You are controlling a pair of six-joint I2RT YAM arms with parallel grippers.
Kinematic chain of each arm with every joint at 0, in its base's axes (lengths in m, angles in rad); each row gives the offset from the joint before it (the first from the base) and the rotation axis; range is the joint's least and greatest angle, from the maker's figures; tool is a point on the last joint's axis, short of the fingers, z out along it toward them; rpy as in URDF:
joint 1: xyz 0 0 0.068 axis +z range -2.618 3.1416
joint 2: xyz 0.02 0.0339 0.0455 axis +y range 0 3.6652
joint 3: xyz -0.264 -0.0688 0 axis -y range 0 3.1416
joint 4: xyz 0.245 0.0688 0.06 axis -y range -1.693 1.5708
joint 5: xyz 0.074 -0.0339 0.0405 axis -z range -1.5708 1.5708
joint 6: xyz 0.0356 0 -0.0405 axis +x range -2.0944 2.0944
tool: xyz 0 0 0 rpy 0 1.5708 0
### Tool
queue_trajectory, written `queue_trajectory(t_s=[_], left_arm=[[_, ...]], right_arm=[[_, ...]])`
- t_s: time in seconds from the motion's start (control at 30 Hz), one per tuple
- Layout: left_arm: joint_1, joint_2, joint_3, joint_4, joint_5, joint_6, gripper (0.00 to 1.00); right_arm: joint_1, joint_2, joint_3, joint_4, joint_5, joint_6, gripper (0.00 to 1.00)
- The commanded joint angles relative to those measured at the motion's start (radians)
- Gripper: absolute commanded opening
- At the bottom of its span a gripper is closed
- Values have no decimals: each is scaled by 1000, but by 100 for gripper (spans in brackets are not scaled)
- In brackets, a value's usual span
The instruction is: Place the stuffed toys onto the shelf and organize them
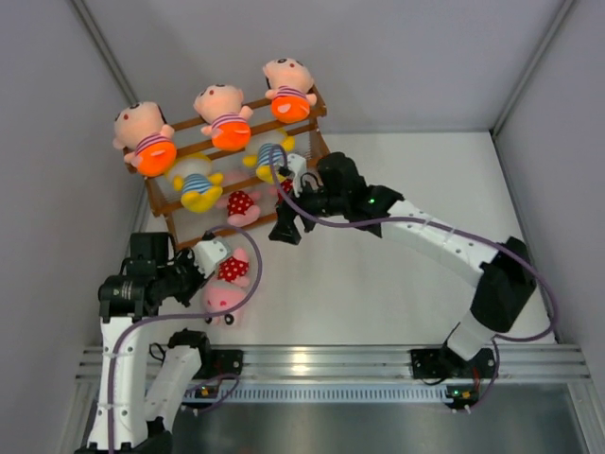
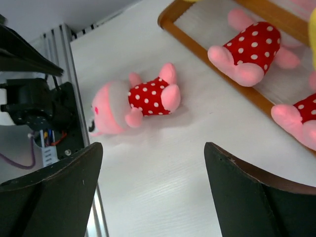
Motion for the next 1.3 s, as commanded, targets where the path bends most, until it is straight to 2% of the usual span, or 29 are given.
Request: queue_trajectory(t_s=[0.0,0.07,0.13,0.2,0.23,0.27,0.33,0.37,0.4,0.47,0.57,0.7,0.73,0.8,0.83,0.9,0.93,0.97,1.03,1.1,1.13,1.2,1.23,1.27], left_arm=[[-1,-8,-10,43,-355,-263,0],[-1,-37,-24,43,-462,-317,0],[-1,-75,-41,42,-498,-355,1],[1,-86,-48,36,-487,-389,11],[1,-89,-51,31,-472,-392,16],[1,-86,-54,26,-455,-394,28],[1,-75,-62,23,-411,-392,45],[1,-72,-64,25,-406,-388,58],[-1,-67,-64,23,-406,-388,62],[1,-55,-60,25,-357,-388,68],[1,-54,-56,25,-311,-382,70],[1,-61,-50,25,-268,-382,72],[1,-61,-50,23,-260,-383,72],[1,-60,-50,23,-243,-382,72],[1,-55,-50,23,-236,-380,73],[1,-52,-48,25,-219,-383,73],[1,-51,-48,23,-211,-383,73],[1,-51,-45,23,-206,-383,73],[1,-51,-44,25,-182,-380,75],[1,-58,-39,25,-154,-362,78],[-1,-60,-34,26,-142,-359,81],[1,-63,-19,25,-121,-337,87],[1,-60,-15,26,-96,-329,98],[1,-60,1,26,-87,-313,98]], right_arm=[[13,135,93,14,-54,-93,82],[41,192,157,33,-47,-89,81],[66,284,220,49,-9,-74,80],[105,373,257,46,11,-16,80],[118,397,265,75,34,3,81],[139,435,261,99,47,24,85],[155,465,238,148,106,89,86],[165,489,231,187,132,109,87],[167,502,227,205,160,144,88],[168,531,205,266,209,175,89],[170,574,198,313,219,218,89],[187,620,185,363,192,270,85],[194,626,176,376,192,277,83],[196,632,152,411,197,320,69],[195,634,127,440,199,333,50],[196,628,110,445,194,360,29],[193,609,103,445,191,366,9],[191,592,90,446,189,386,0],[188,539,14,486,214,417,0],[185,413,-107,536,284,507,0],[181,314,-150,578,329,550,0],[181,218,-288,642,457,682,0],[187,138,-331,676,505,720,0],[194,103,-395,729,583,782,0]])
